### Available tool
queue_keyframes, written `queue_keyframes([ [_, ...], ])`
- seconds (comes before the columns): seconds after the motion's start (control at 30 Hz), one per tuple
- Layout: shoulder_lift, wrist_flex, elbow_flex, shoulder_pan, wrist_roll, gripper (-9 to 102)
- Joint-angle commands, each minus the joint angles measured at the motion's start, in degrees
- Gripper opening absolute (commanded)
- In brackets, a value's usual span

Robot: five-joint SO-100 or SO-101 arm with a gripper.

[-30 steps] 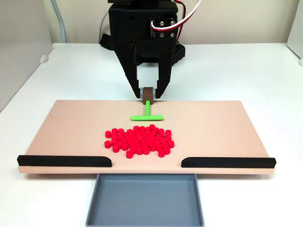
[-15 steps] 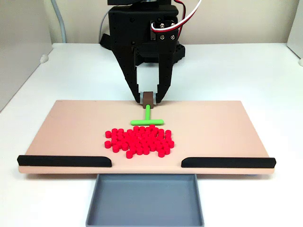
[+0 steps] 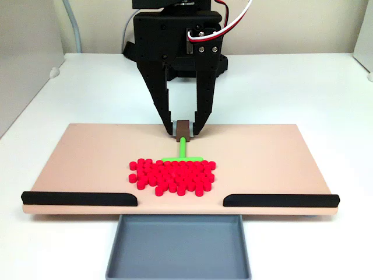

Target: Gather the bottom side granules

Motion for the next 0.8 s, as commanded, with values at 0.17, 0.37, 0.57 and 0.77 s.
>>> queue_keyframes([
  [0.17,-3.9,-0.4,-2.5,0.7,0.2,0],
  [0.37,-4.7,-0.4,-3.5,0.7,0.3,0],
  [0.57,-4.4,-0.4,-3.5,0.7,0.2,0],
  [0.77,-3.6,0.1,-4.2,0.7,0.6,0],
])
